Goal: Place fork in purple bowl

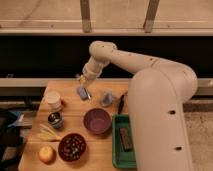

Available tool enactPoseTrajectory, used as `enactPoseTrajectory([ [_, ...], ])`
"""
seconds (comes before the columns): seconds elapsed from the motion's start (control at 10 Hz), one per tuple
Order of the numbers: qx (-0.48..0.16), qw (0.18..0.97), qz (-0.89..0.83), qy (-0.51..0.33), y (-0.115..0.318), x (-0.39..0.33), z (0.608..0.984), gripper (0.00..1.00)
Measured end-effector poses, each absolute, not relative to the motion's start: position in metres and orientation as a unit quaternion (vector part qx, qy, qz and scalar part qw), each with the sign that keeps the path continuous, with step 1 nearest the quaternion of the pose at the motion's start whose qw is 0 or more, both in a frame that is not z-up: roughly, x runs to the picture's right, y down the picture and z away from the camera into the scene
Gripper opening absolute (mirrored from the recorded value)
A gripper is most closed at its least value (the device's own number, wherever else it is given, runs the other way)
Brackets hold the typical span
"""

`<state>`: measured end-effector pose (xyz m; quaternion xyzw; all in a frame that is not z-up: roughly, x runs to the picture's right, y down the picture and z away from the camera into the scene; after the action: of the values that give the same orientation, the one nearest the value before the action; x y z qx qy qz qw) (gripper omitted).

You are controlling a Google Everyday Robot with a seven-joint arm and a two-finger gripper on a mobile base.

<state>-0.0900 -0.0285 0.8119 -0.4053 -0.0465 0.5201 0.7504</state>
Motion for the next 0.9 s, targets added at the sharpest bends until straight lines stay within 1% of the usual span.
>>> enactPoseTrajectory([
  [0.3,-0.443,0.725,0.524,-0.06,-0.002,-0.074,0.796,0.0],
  [0.7,-0.475,0.698,0.534,-0.046,0.053,-0.084,0.769,0.0],
  [0.9,-0.489,0.678,0.547,-0.035,0.082,-0.083,0.771,0.0],
])
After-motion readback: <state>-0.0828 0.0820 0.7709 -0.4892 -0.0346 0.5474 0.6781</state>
